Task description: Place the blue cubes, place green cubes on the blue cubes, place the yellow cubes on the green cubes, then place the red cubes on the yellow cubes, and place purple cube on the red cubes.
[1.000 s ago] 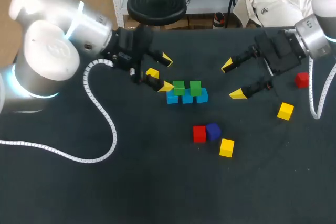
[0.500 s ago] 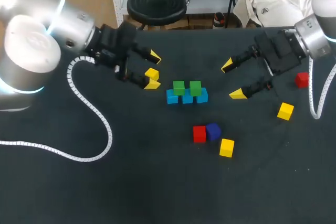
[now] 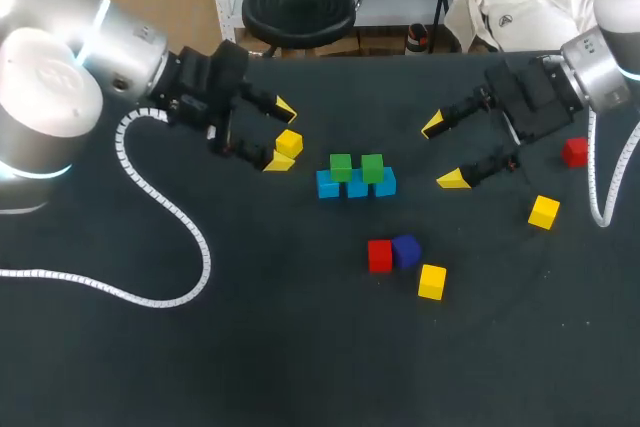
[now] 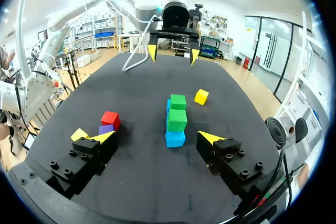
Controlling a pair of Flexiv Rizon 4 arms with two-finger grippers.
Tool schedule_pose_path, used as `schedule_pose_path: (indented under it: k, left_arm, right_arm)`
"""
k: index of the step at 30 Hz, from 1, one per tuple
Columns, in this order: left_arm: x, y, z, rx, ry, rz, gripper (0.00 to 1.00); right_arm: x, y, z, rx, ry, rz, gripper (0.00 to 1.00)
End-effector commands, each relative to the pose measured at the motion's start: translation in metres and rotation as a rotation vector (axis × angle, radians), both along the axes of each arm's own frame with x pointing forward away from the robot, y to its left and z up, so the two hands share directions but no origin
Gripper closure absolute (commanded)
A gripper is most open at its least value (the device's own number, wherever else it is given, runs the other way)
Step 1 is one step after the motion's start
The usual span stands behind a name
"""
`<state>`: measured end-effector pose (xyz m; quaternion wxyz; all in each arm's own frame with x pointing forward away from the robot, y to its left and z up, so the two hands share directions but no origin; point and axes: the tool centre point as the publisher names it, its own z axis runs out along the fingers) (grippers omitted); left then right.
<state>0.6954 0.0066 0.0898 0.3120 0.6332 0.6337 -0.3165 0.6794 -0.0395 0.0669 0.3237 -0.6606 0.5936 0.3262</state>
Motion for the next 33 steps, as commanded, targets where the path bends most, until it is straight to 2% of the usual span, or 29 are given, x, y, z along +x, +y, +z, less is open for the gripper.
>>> schedule_pose_path:
  k: [1, 2, 7, 11, 19, 28, 29, 33]
  left_arm:
    - [0.0, 0.001, 0.0, -0.002, -0.001, -0.002, 0.0]
    - [0.0, 0.001, 0.0, -0.002, -0.001, -0.002, 0.0]
    - [0.0, 0.001, 0.0, -0.002, -0.001, -0.002, 0.0]
    - [0.0, 0.001, 0.0, -0.002, -0.001, -0.002, 0.0]
    - [0.0, 0.001, 0.0, -0.002, -0.001, -0.002, 0.0]
    - [0.0, 0.001, 0.0, -0.002, -0.001, -0.002, 0.0]
    - [0.0, 0.001, 0.0, -0.002, -0.001, -0.002, 0.0]
    - [0.0, 0.001, 0.0, -0.002, -0.001, -0.002, 0.0]
  right_arm:
    - [0.0, 0.0, 0.0, 0.001, -0.001, 0.0, 0.0]
    - [0.0, 0.0, 0.0, 0.001, -0.001, 0.0, 0.0]
    - [-0.027, -0.014, 0.008, -0.067, 0.047, -0.099, 0.0]
    - [-0.062, -0.023, 0.014, -0.124, 0.102, -0.162, 0.0]
    - [-0.12, -0.029, 0.01, -0.173, 0.184, -0.248, 0.0]
    - [-0.159, -0.009, -0.003, -0.191, 0.208, -0.243, 0.0]
    - [-0.163, -0.007, -0.006, -0.195, 0.226, -0.237, 0.0]
    - [-0.184, -0.001, -0.012, -0.166, 0.244, -0.263, 0.0]
